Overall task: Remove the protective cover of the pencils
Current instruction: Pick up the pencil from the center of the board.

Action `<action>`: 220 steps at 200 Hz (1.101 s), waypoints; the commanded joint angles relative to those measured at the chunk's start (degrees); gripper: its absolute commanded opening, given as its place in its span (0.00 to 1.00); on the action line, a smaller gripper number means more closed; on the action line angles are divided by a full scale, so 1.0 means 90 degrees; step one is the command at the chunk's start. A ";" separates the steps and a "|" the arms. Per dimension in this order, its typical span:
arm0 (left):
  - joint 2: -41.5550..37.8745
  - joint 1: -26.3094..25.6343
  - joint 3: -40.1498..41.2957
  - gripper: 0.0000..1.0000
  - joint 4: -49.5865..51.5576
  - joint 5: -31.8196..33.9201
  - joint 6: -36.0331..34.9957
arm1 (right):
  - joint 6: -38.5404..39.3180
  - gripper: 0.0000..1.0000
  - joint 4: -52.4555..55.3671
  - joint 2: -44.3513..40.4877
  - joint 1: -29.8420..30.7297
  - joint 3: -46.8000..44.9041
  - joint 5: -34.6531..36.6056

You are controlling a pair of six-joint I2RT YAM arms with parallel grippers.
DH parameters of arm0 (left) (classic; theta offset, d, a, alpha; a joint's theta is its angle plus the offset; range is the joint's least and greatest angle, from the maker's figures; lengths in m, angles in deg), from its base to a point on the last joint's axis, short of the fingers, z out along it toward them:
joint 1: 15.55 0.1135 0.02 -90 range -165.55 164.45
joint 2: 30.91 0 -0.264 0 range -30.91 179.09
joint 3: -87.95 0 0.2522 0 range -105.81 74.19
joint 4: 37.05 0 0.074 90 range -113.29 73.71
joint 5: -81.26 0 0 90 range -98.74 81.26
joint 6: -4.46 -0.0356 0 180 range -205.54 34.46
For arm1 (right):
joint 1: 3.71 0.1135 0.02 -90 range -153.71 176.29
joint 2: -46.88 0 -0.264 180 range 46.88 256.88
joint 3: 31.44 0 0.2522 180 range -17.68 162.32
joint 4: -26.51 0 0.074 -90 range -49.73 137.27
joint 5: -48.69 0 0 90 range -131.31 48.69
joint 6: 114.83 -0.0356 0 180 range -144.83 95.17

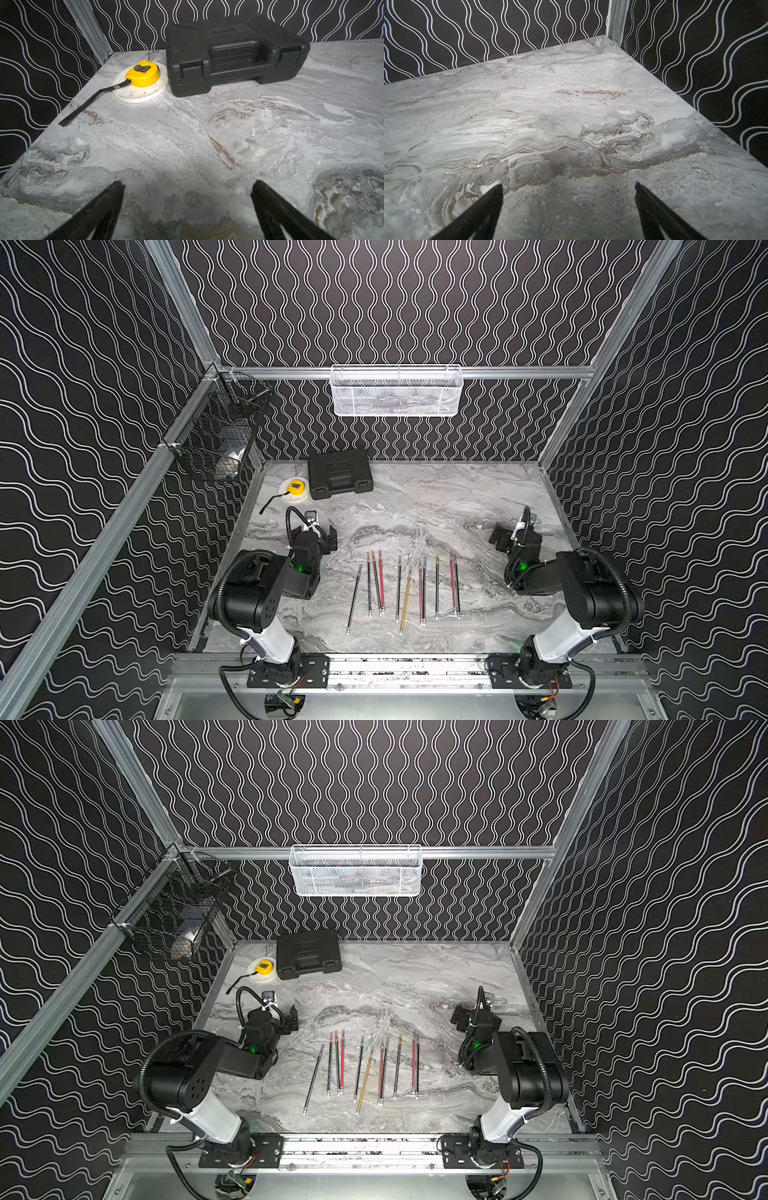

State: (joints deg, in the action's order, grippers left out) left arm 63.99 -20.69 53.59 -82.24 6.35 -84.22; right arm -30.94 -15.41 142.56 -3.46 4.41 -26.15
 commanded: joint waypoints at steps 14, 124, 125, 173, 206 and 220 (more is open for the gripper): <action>0.0013 -0.0227 0.0131 1.00 -0.0433 0.0267 -0.0318 | 0.0064 1.00 -0.0288 -0.0003 0.0010 -0.0003 0.0005; 0.0013 -0.0229 0.0115 1.00 -0.0404 0.0262 -0.0323 | 0.0062 1.00 -0.0298 -0.0001 0.0005 -0.0003 0.0031; 0.0013 -0.0229 0.0118 1.00 -0.0403 0.0264 -0.0323 | 0.0063 1.00 -0.0293 0.0001 0.0003 -0.0003 0.0033; 0.0013 -0.0229 0.0118 1.00 -0.0404 0.0262 -0.0325 | 0.0054 1.00 -0.0269 0.0010 0.0004 0.0017 0.0025; -0.0018 -0.0263 0.0177 1.00 -0.0527 0.0353 -0.0342 | 0.0033 1.00 -0.0591 -0.0084 0.0034 -0.0165 0.0277; -0.0393 -0.0469 0.0511 1.00 -0.0939 0.0819 -0.0438 | -0.0112 1.00 -0.0850 -0.0346 0.0050 -0.0541 0.0368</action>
State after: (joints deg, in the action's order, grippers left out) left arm 63.83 -23.16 55.25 -84.36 9.08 -86.16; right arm -30.79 -17.07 141.94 -3.28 2.97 -25.34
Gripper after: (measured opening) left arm 0.996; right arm 0.997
